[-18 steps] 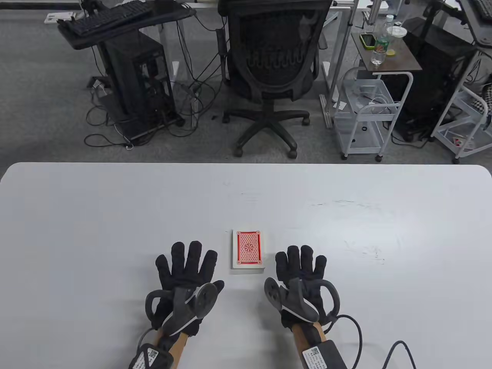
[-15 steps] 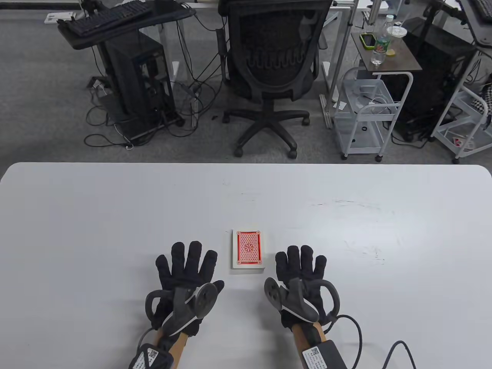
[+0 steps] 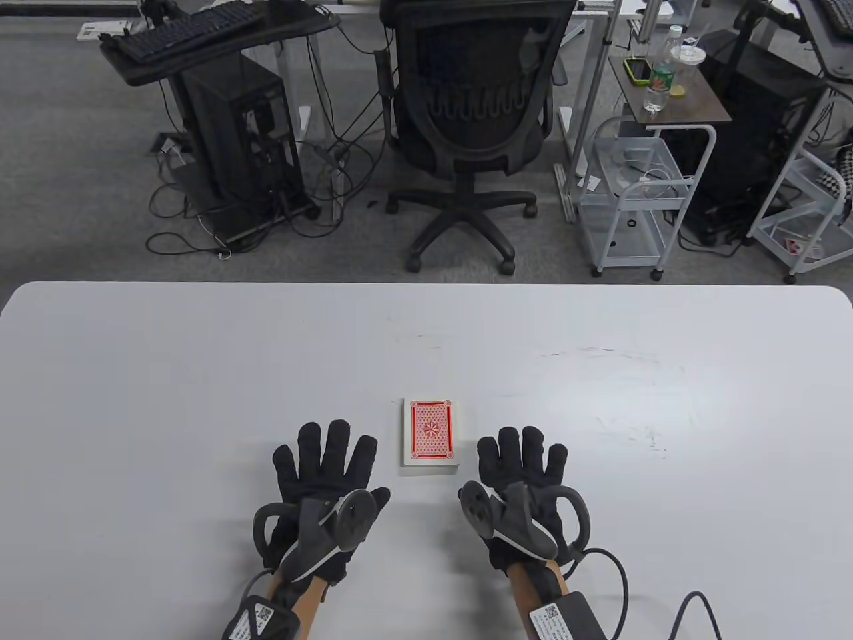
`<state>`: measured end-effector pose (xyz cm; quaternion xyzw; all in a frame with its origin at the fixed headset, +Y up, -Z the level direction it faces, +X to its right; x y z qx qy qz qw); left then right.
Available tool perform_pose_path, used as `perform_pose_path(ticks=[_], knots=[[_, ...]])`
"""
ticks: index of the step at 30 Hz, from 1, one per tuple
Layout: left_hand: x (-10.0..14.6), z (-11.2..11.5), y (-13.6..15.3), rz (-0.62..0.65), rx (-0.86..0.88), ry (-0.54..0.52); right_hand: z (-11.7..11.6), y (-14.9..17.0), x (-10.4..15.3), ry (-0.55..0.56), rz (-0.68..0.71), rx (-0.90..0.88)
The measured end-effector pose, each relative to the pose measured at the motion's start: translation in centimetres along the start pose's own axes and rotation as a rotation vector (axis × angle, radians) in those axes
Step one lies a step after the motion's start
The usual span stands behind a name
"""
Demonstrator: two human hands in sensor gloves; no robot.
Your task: Four-player card dealing with fan arrangement
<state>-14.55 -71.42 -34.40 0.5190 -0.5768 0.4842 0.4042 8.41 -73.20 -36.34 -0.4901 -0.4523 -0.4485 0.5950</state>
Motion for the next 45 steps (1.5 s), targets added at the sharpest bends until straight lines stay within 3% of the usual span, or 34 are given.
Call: perform_pose_path(ticks=[7, 13, 18, 24, 28, 39, 45], knots=[[-1.6, 1.9, -0.1, -0.005, 0.069, 0.166, 0.2, 0.4, -1.1, -0.089, 0.018, -0.091], [-5.2, 3.3, -0.5, -0.067, 0.214, 0.392, 0.0, 1.8, -3.7, -0.198, -0.003, -0.293], [-8.8, 4.9, -0.4, -0.173, 0.376, 0.536, -1.4, 2.9, -6.7, -0.329, -0.062, -0.592], [-11.2, 7.6, 0.3, -0.354, 0.600, 0.690, -4.4, 3.6, -9.2, -0.471, -0.194, -0.940], [-11.4, 9.1, 0.5, -0.476, 0.667, 0.771, -5.6, 3.8, -9.6, -0.517, -0.284, -0.949], [-12.5, 9.4, 0.2, -0.591, 0.685, 0.741, -7.2, 3.4, -10.5, -0.596, -0.342, -1.134], [-12.4, 10.3, 0.6, -0.648, 0.745, 0.774, -7.1, 3.4, -10.7, -0.578, -0.357, -1.115]])
Point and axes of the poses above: the tracker on the back of each hand, its own y axis roughly to the little-finger side, its own x axis roughly from the fingertips to the wrist, z = x × y, the point moved 4 cm from there along -x, roughly from the wrist to the fingertips, and after that the axes turned 1 degree about z, right-handed, at the moved point
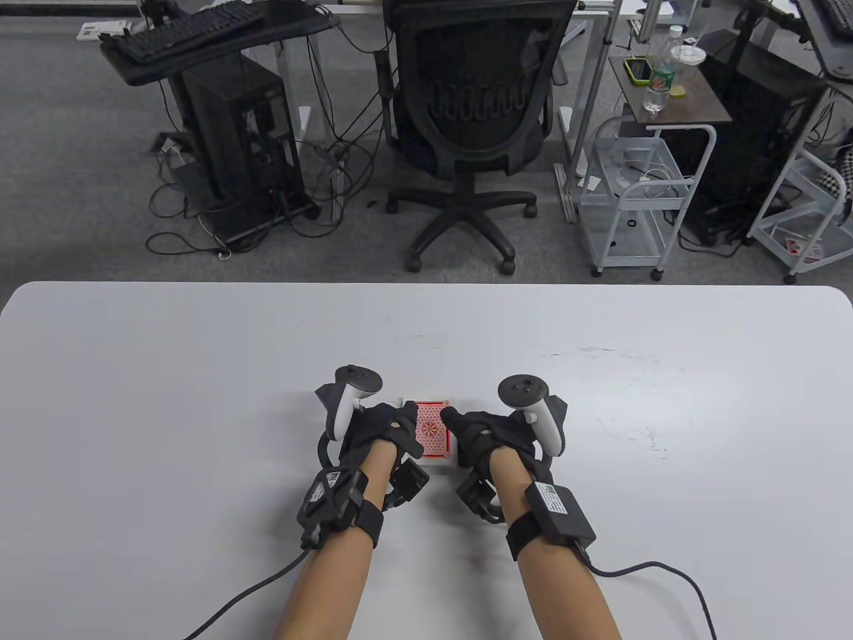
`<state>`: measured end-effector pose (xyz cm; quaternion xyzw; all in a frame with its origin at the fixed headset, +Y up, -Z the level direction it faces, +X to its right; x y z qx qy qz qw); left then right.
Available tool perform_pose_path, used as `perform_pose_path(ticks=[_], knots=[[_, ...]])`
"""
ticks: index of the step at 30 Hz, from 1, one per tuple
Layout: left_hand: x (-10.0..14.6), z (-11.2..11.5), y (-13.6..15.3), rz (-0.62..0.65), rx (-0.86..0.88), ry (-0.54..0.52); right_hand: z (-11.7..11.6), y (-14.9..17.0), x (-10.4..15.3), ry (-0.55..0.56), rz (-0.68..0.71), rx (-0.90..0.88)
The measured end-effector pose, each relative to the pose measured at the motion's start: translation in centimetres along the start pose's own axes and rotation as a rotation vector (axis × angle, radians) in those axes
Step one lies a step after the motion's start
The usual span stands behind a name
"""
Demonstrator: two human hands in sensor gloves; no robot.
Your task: Four-player card dealing with fan arrangement
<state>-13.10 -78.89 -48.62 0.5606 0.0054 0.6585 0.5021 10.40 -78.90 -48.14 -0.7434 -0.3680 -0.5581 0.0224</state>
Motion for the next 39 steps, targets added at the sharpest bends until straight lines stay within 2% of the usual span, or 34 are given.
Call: perform_pose_path(ticks=[8, 10, 14, 16, 24, 30, 33, 36, 39], knots=[[-1.0, 0.5, 0.4, -0.023, 0.047, 0.069, -0.2, -0.5, 0.0, 0.008, -0.001, 0.045], [-1.2, 1.2, 0.1, -0.024, 0.074, 0.127, -0.2, -0.6, 0.0, 0.003, -0.004, 0.044], [-1.6, 1.3, 0.5, -0.038, 0.069, 0.126, -0.1, -0.6, 0.1, -0.001, -0.006, 0.052], [-1.8, 1.3, 0.9, -0.049, 0.128, 0.144, 0.0, -0.6, 0.1, -0.007, -0.007, 0.043], [-1.6, 1.6, 1.2, -0.062, 0.174, 0.209, 0.1, -0.6, 0.0, -0.017, -0.013, 0.036], [-1.7, 2.5, 0.9, 0.035, 0.339, 0.262, 0.1, -0.5, -0.1, -0.044, -0.012, 0.028], [-2.1, 3.6, 1.2, 0.098, 0.458, 0.296, 0.1, -0.6, -0.1, -0.048, -0.001, 0.017], [-2.1, 4.4, 1.7, 0.152, 0.532, 0.293, 0.3, -0.5, 0.3, -0.027, 0.007, 0.040], [-1.4, 4.1, 1.8, 0.217, 0.578, 0.269, 0.5, -0.2, 0.7, -0.030, 0.012, -0.011]])
Point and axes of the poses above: the tracker on the back of each hand, its own y axis roughly to the little-finger side, its own x axis roughly from the fingertips to the wrist, z = x × y, the point moved 4 cm from there along -x, roughly from the wrist to the fingertips, and after that the axes turned 1 degree about z, right-handed, at the moved point
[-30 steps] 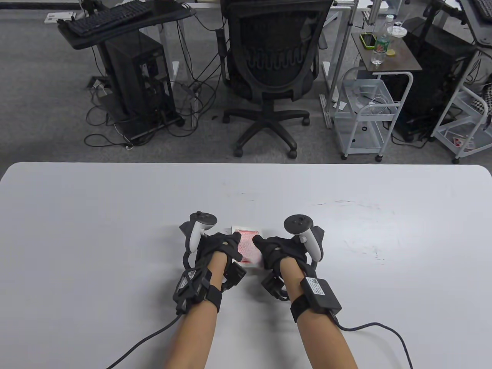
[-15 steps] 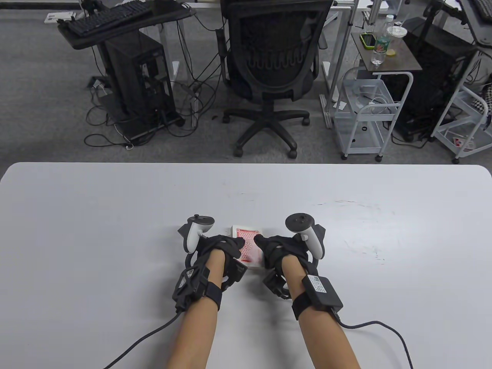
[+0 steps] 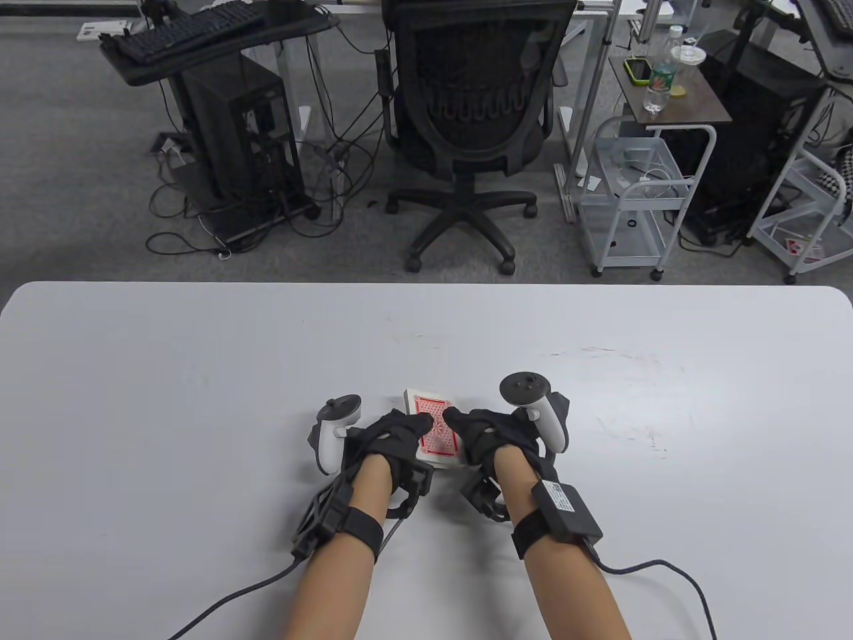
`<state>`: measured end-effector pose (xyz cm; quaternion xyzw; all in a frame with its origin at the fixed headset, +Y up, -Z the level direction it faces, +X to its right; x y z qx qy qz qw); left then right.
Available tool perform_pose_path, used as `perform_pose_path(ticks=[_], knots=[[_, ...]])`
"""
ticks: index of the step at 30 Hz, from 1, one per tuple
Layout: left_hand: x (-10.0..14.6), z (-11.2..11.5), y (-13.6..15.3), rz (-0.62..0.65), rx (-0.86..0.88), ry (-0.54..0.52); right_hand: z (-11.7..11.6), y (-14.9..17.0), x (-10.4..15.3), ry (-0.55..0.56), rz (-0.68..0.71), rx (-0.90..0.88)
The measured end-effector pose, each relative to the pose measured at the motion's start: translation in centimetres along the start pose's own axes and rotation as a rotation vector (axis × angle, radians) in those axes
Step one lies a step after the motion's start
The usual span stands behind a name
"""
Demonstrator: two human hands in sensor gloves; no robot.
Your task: Four-player card dealing with fan arrangement
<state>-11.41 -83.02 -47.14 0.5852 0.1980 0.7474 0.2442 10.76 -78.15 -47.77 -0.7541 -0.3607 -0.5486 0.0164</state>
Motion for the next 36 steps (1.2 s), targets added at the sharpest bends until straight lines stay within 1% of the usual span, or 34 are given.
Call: perform_pose_path(ticks=[4, 6, 7, 9, 11, 13, 17, 21, 23, 25, 27, 29, 31, 33, 36], knots=[[1.8, -0.1, -1.3, 0.143, 0.008, -0.012, -0.1, 0.0, 1.0, -0.028, 0.022, -0.077], [3.0, -0.2, -1.7, 0.205, 0.029, -0.012, -0.1, -0.4, 2.0, 0.002, 0.047, -0.093], [3.6, -0.2, -1.9, 0.233, 0.059, -0.007, 0.1, -0.7, 2.7, 0.035, 0.064, -0.093], [4.5, -0.3, -2.0, 0.255, 0.074, 0.012, 0.4, -1.1, 3.9, 0.078, 0.102, -0.116], [5.4, -0.5, -2.0, 0.301, 0.118, 0.025, 0.3, -1.5, 5.2, 0.079, 0.135, -0.160], [6.1, -0.4, -1.9, 0.332, 0.211, 0.076, 0.0, -1.7, 6.2, 0.046, 0.171, -0.189], [7.4, -0.1, -1.3, 0.355, 0.269, 0.197, -0.7, -1.6, 7.7, 0.048, 0.246, -0.231], [8.2, 0.1, 0.2, 0.343, 0.295, 0.284, -2.0, -0.9, 7.8, 0.010, 0.293, -0.229], [8.5, -0.2, 1.2, 0.328, 0.308, 0.280, -2.6, -0.7, 7.7, 0.027, 0.324, -0.191], [8.5, -0.5, 2.3, 0.319, 0.323, 0.269, -3.3, -0.6, 7.5, 0.018, 0.341, -0.157], [8.3, -0.8, 3.2, 0.305, 0.359, 0.275, -3.6, -0.5, 7.4, 0.037, 0.356, -0.139], [7.9, -1.2, 4.1, 0.290, 0.392, 0.304, -3.7, -0.5, 7.1, 0.041, 0.391, -0.142], [7.7, -1.7, 4.4, 0.286, 0.398, 0.317, -3.9, -0.1, 6.6, 0.009, 0.395, -0.178], [7.4, -2.1, 4.5, 0.284, 0.384, 0.298, -4.0, 0.2, 6.3, -0.013, 0.386, -0.224], [7.0, -2.8, 4.9, 0.267, 0.366, 0.271, -3.3, 0.2, 6.0, 0.015, 0.387, -0.199]])
Point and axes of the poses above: the tracker on the back of each hand, its own y axis roughly to the little-finger side, its own x axis roughly from the fingertips to the wrist, z = x × y, the point moved 4 cm from there along -x, roughly from the wrist to the fingertips, and after that the axes turned 1 degree about z, right-handed, at the moved point
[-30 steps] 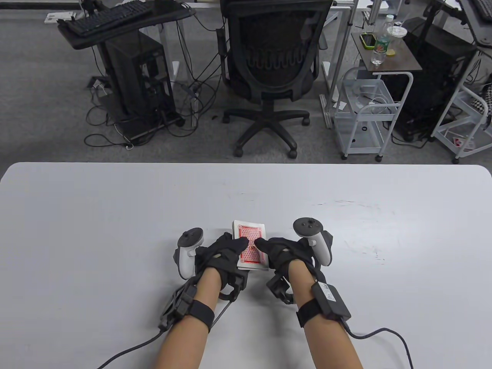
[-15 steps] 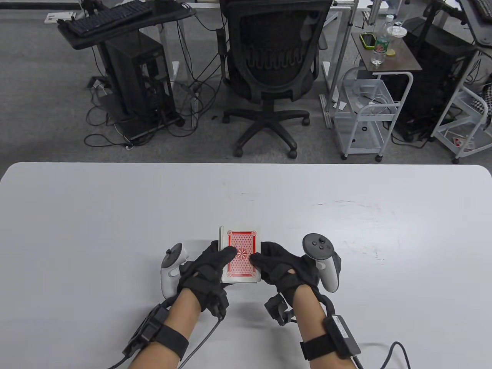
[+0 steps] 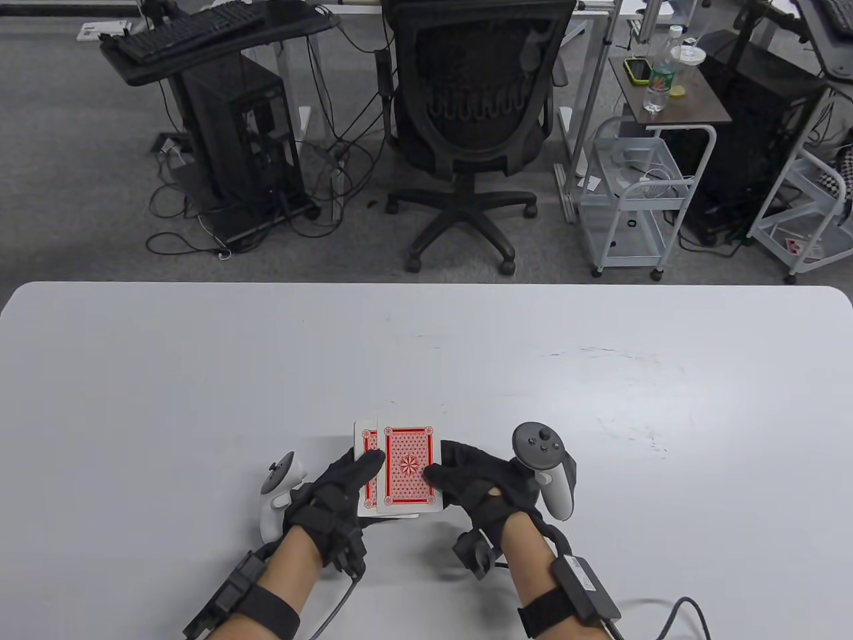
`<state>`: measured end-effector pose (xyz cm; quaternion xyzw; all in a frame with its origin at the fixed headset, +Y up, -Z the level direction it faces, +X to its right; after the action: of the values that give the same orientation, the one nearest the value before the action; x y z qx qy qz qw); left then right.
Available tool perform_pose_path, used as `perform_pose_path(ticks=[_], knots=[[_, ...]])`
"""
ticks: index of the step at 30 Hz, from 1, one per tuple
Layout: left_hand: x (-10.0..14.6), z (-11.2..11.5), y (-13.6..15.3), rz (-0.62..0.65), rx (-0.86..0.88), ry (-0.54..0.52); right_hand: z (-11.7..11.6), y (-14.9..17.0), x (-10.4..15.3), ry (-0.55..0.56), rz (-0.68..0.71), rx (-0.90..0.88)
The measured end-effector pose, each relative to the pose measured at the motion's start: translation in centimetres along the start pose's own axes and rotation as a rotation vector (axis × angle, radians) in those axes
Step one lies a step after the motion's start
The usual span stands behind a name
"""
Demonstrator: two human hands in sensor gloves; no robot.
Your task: Four-player card dealing with fan arrangement
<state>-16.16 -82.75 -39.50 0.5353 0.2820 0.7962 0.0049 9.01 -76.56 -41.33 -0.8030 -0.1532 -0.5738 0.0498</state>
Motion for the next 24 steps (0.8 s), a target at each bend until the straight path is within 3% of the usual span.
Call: perform_pose_path(ticks=[5, 10, 16, 18, 24], knots=[[0.9, -2.7, -0.7, 0.005, -0.031, -0.127, 2.3, -0.9, -1.8, 0.086, -0.012, 0.063], [1.2, -4.6, -1.2, 0.012, 0.001, -0.196, 3.7, -1.9, -5.8, 0.163, -0.075, 0.334], [1.0, -5.2, -1.5, 0.009, -0.012, -0.200, 3.4, -1.5, -10.9, 0.213, -0.237, 0.585], [1.1, -5.1, -1.5, 0.005, -0.018, -0.203, 3.4, -1.2, -12.1, 0.212, -0.308, 0.764], [1.1, -5.1, -1.6, -0.005, -0.041, -0.205, 3.4, -1.0, -13.0, 0.253, -0.390, 0.950]])
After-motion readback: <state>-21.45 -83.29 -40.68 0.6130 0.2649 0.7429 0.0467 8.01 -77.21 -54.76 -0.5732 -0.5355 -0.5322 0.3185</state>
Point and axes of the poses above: the tracker on the back of each hand, its own y axis roughly to the little-finger side, its own x axis roughly from the fingertips to the wrist, z = x × y, the point moved 4 cm from there along -x, roughly from the wrist to the fingertips, and after that the axes turned 1 degree about z, right-handed, at the moved point
